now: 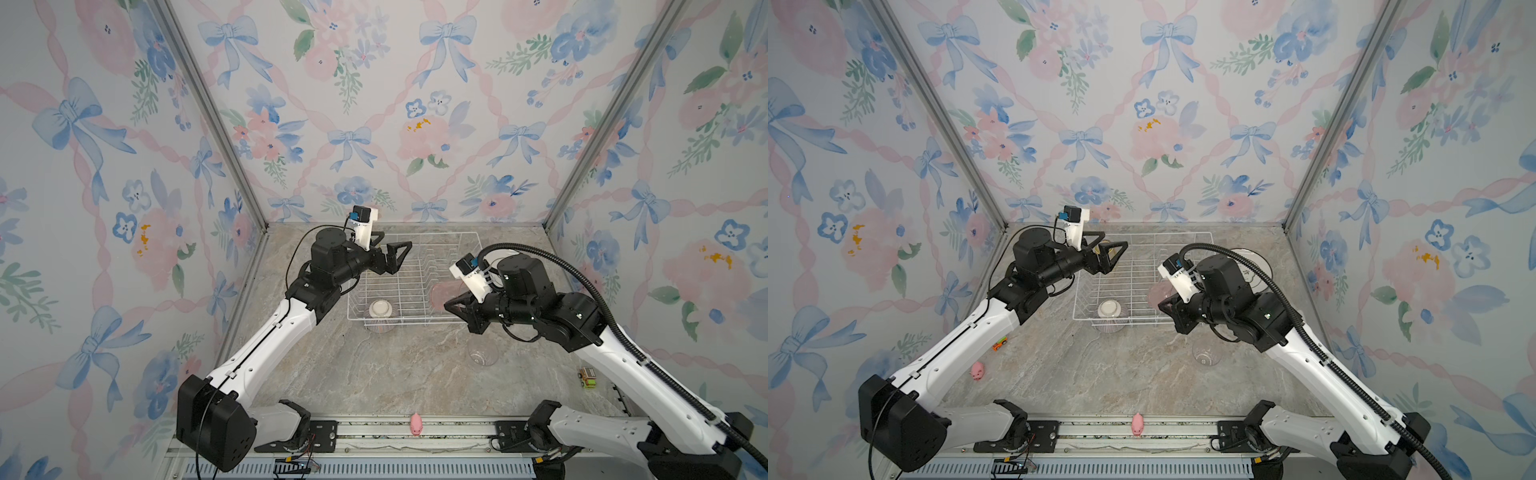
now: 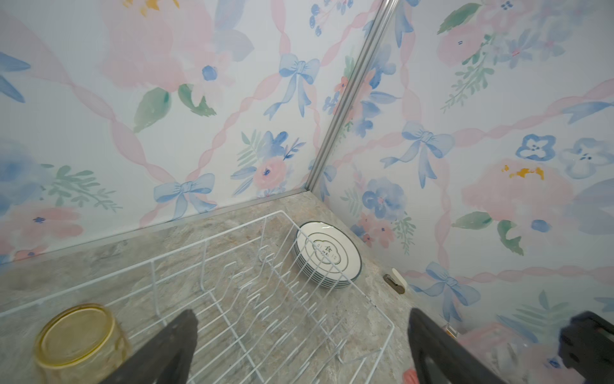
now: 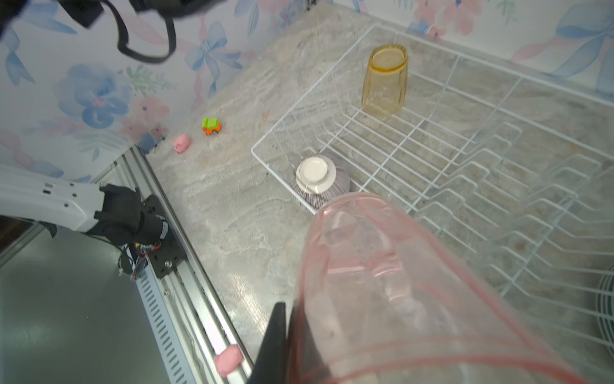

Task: Unload the mixed dishes from the dish rack
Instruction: 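Carry the pink cup with the right gripper while the left nears the yellow cup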

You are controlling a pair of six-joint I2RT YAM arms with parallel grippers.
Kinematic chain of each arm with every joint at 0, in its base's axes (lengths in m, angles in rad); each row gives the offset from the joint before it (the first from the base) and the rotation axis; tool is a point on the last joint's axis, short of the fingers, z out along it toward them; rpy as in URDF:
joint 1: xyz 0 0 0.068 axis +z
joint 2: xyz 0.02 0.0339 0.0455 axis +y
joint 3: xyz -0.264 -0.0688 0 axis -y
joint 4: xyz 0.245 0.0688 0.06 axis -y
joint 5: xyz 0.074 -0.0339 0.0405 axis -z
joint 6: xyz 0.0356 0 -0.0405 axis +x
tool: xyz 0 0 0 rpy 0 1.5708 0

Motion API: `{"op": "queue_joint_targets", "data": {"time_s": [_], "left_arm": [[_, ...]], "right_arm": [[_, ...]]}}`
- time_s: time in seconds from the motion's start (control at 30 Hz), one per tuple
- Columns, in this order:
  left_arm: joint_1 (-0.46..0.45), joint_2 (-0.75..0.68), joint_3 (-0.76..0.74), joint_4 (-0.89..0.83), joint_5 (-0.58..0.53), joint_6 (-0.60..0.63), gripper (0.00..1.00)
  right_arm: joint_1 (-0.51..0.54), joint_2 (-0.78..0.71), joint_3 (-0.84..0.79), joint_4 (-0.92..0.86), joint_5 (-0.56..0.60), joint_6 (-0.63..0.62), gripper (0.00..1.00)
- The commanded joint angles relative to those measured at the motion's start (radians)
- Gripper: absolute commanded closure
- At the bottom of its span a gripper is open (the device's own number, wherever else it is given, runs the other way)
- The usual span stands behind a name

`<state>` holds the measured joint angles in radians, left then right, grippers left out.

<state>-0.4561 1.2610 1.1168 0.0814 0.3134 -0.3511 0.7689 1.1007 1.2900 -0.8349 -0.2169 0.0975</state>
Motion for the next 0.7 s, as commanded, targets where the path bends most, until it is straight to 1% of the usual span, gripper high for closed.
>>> {"op": "queue_joint_targets", "data": {"time_s": [0.0, 0.1, 0.2, 0.4, 0.53, 0.67], "left_arm": [[0.006, -0.024, -0.036, -0.121, -0.173, 0.075, 0.02], [0.009, -0.030, -0.040, -0.134, -0.182, 0.080, 0.02], [0.009, -0.032, -0.043, -0.137, -0.177, 0.078, 0.02], [0.012, -0.047, -0.044, -0.151, -0.183, 0.080, 0.02], [0.019, -0.052, -0.047, -0.162, -0.189, 0.084, 0.02], [0.022, -0.049, -0.048, -0.167, -0.191, 0.086, 0.02]], "right_arm": [[0.097, 0.027, -0.008, -0.216, 0.198, -0.010, 1.00], [0.161, 0.062, -0.035, -0.222, 0.231, 0.019, 1.00], [0.205, 0.100, -0.067, -0.181, 0.229, 0.041, 1.00], [0.274, 0.237, -0.081, -0.176, 0.239, 0.041, 1.00], [0.297, 0.339, -0.069, -0.203, 0.266, 0.029, 1.00], [0.299, 0.404, -0.073, -0.194, 0.272, 0.025, 1.00]]}}
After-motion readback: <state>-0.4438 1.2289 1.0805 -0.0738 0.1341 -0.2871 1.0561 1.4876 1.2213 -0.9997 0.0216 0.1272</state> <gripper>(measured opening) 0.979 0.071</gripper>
